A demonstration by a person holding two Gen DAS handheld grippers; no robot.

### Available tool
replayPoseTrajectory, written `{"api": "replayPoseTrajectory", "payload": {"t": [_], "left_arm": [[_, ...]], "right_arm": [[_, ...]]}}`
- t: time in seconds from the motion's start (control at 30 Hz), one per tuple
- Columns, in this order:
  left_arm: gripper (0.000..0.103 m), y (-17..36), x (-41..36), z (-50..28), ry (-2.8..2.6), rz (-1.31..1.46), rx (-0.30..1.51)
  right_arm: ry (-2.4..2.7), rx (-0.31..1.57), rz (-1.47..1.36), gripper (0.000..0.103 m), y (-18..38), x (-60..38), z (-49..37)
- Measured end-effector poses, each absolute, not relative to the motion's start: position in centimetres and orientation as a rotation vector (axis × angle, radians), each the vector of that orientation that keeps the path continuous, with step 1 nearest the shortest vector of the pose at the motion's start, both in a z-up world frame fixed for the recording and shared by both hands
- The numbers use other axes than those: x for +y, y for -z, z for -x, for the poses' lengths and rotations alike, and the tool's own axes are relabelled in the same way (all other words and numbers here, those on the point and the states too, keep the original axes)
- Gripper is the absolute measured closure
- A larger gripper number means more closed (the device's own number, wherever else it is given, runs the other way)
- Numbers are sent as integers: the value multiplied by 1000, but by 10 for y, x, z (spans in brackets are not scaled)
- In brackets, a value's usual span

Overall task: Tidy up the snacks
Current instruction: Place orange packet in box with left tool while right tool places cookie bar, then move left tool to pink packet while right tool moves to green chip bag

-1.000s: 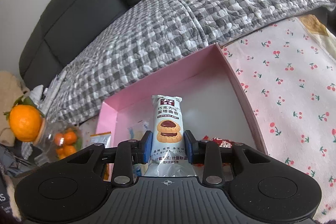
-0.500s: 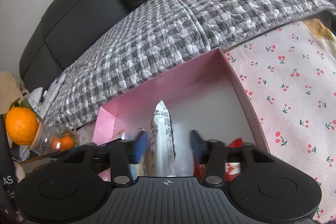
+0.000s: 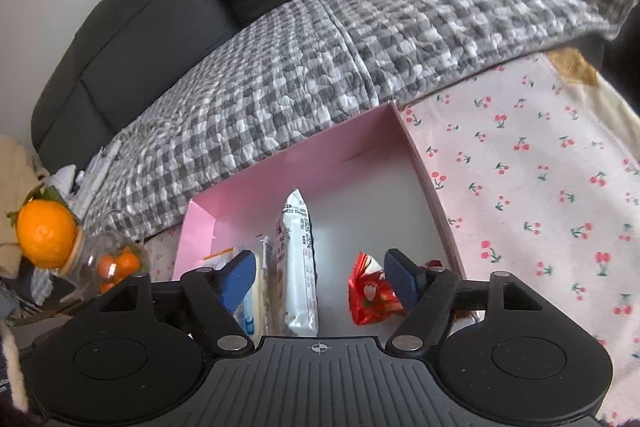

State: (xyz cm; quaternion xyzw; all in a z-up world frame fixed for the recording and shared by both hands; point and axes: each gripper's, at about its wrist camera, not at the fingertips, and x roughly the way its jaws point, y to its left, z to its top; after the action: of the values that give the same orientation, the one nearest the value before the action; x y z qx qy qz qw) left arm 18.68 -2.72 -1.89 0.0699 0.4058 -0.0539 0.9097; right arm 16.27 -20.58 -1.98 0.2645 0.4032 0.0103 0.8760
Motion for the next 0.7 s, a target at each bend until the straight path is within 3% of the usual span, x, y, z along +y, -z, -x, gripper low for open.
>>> {"api": "replayPoseTrajectory", "payload": {"t": [0.23, 0.43, 0.7], "left_arm": [[12, 9, -15, -157, 122, -98, 847], [1, 3, -3, -130, 125, -73, 849], [1, 6, 13, -99, 109, -40, 877]], "right_arm": [[-22, 858, -501, 18, -5, -197, -138], [-37, 871, -449, 15, -21, -188, -114], [-59, 901, -349, 12, -32, -169, -84]]}}
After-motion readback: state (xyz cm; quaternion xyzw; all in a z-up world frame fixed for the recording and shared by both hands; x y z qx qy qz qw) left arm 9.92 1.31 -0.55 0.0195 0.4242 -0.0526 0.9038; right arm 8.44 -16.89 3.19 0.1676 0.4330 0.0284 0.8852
